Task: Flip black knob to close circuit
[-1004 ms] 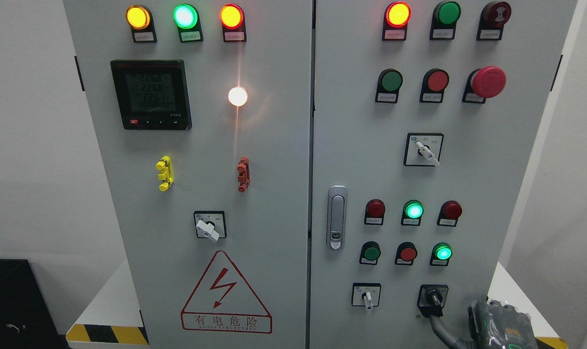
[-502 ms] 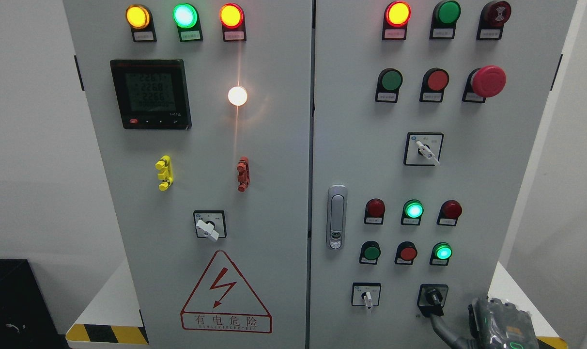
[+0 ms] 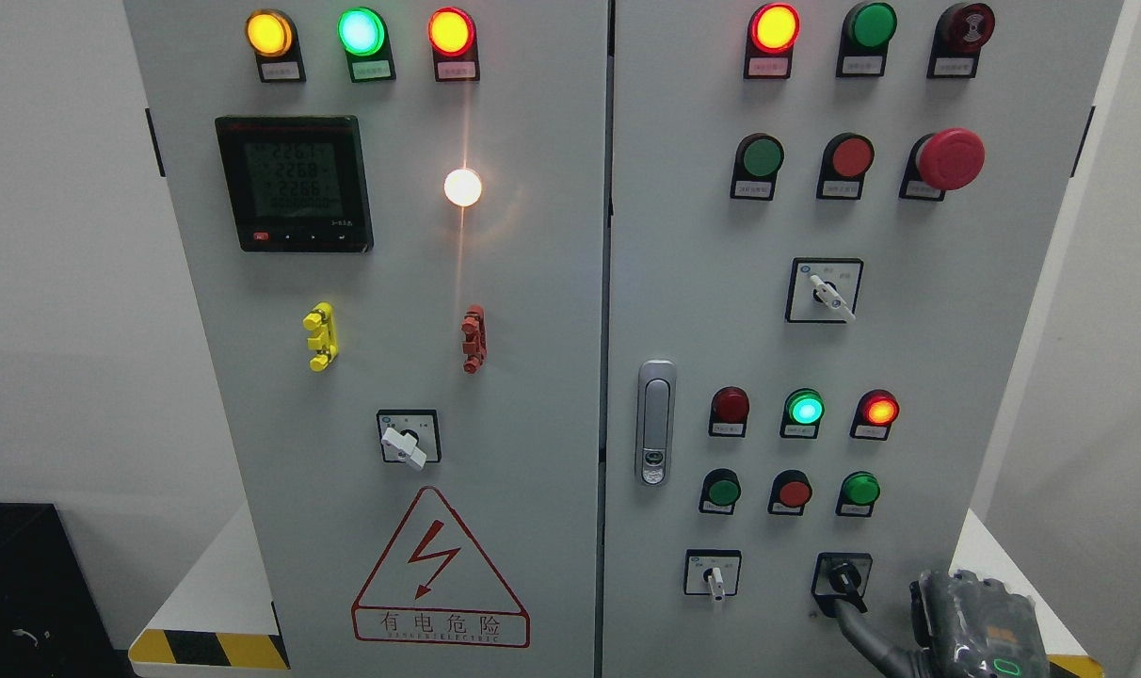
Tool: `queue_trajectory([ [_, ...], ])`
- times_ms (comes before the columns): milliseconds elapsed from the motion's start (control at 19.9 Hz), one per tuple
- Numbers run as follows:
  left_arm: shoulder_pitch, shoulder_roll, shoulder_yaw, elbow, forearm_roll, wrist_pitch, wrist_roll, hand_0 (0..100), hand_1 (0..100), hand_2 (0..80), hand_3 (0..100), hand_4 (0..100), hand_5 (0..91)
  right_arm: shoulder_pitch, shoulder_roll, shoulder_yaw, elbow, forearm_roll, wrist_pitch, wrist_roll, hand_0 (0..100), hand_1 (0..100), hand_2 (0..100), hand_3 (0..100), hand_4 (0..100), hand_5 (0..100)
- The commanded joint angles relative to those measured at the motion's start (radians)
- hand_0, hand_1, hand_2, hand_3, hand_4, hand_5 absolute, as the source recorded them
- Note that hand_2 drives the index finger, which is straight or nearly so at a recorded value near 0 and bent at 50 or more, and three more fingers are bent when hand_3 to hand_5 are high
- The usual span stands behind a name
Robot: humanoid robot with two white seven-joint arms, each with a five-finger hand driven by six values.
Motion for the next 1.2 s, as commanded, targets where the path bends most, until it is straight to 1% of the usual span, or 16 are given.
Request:
queue_trajectory([
  [0, 0.000, 0.000, 0.001, 0.000, 0.000, -0.001, -0.001, 12, 56, 0.0, 0, 0, 0.0, 0.001, 0.003, -0.002, -0.010, 0.000, 0.005, -0.002, 14, 5, 99, 100, 100, 100],
  [803, 0.000, 0.000, -0.001, 0.000, 0.000, -0.001, 0.001, 12, 56, 0.0, 0, 0, 0.0, 0.001, 0.004, -0.001, -0.004, 0.000, 0.000, -0.008, 14, 6, 99, 100, 100, 100],
  [1154, 0.000, 0.000, -0.001, 0.000, 0.000, -0.001, -0.001, 12, 56, 0.0, 0, 0, 0.0, 0.002, 0.007, 0.010, 0.005, -0.002, 0.000, -0.011, 14, 7, 98, 100, 100, 100],
])
